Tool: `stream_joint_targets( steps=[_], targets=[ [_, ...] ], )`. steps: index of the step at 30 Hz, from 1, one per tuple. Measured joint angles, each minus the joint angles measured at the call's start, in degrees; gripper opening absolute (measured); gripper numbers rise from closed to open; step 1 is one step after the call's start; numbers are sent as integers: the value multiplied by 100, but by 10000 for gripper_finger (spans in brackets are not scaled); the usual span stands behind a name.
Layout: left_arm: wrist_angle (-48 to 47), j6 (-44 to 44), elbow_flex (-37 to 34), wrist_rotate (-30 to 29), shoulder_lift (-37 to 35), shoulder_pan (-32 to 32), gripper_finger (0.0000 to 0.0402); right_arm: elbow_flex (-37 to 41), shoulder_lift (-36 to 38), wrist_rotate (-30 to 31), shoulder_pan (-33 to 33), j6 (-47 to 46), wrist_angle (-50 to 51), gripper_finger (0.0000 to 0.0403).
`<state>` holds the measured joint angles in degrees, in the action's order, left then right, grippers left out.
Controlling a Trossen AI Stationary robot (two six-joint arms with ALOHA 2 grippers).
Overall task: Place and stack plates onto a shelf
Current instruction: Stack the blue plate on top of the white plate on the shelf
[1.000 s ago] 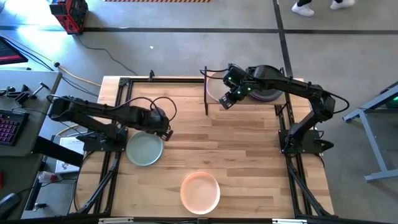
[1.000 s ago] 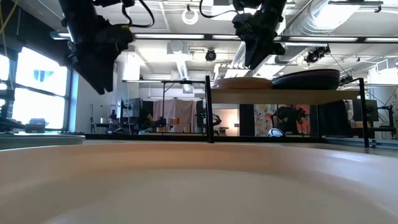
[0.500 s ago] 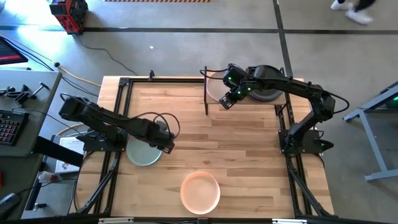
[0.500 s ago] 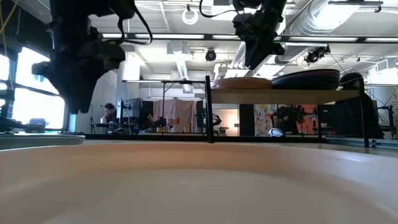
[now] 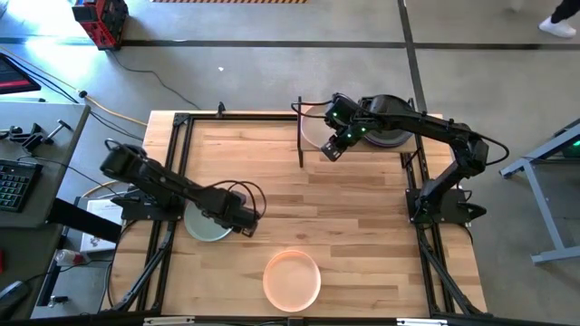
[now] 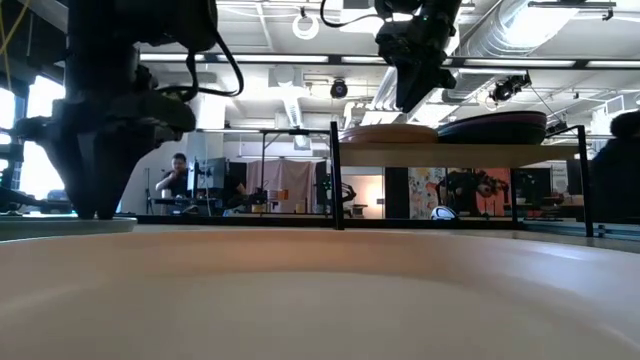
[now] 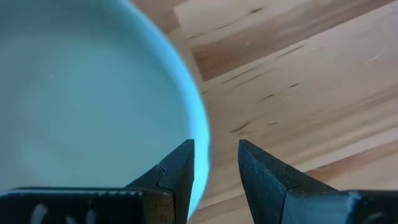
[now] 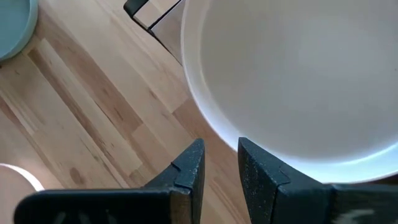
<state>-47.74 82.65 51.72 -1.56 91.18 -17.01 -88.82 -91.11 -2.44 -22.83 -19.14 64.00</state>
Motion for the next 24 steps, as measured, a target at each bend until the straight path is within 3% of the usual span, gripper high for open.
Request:
stream_joint_targets(
  steps=[13, 24],
  targets=[
    [142, 107, -4, 243, 453, -40, 108, 0, 4, 2, 0, 271, 3, 75],
    [-24, -1042, -4, 254, 344, 183, 7, 0, 4, 4, 0, 256, -32, 75]
  ],
)
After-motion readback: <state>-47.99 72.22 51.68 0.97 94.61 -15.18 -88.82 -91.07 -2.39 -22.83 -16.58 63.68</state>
